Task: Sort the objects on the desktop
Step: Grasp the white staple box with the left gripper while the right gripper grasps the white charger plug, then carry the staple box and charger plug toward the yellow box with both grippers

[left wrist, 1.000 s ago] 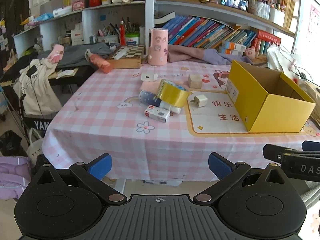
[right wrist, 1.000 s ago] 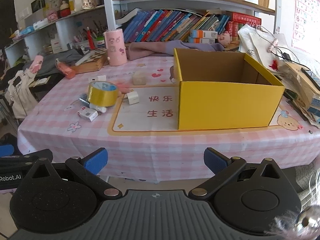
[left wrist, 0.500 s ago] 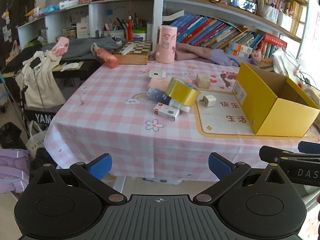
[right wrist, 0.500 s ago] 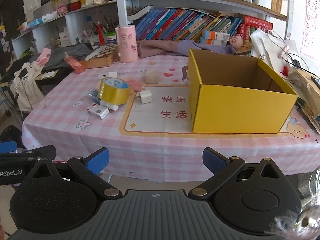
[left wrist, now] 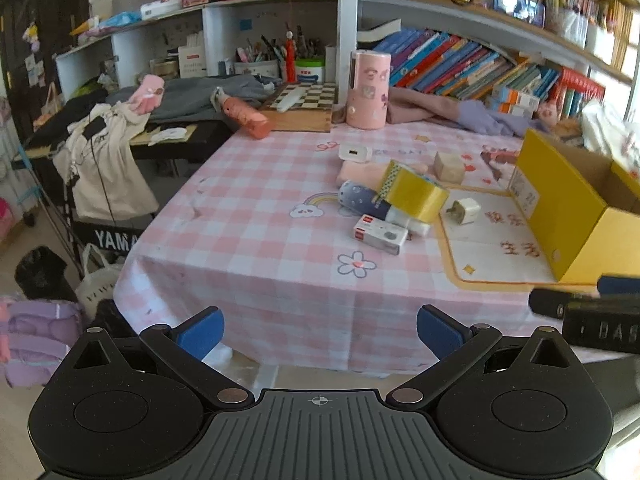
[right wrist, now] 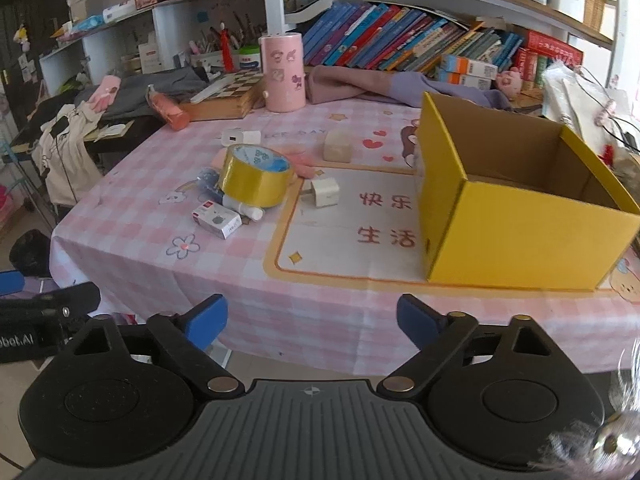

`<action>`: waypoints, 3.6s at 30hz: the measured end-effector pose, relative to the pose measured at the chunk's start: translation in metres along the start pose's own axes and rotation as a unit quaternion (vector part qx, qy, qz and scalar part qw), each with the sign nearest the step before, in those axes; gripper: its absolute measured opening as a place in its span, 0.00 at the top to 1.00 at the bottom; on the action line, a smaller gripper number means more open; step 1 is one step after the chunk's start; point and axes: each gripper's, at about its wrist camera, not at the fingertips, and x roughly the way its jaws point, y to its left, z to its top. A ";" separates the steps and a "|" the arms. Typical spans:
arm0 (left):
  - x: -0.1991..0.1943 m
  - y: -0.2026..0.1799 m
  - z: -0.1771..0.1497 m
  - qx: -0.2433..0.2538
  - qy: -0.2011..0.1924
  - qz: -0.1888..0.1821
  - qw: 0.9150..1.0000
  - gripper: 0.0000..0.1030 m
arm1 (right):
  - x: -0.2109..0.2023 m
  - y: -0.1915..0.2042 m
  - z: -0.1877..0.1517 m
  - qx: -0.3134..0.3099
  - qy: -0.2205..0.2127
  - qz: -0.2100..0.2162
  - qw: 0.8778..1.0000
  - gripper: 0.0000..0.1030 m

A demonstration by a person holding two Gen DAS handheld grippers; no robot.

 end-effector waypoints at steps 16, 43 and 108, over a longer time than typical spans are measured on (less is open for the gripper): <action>0.069 -0.016 0.033 0.004 0.034 -0.016 0.999 0.01 | 0.063 -0.012 0.047 -0.012 0.010 0.022 1.000 0.32; 0.159 -0.037 0.077 0.048 0.092 -0.088 0.991 0.25 | 0.154 -0.013 0.102 -0.053 0.071 0.016 0.996 0.32; 0.035 0.008 0.070 -0.013 -0.004 -0.147 0.989 0.47 | 0.057 -0.005 0.071 -0.021 0.013 0.047 0.999 0.61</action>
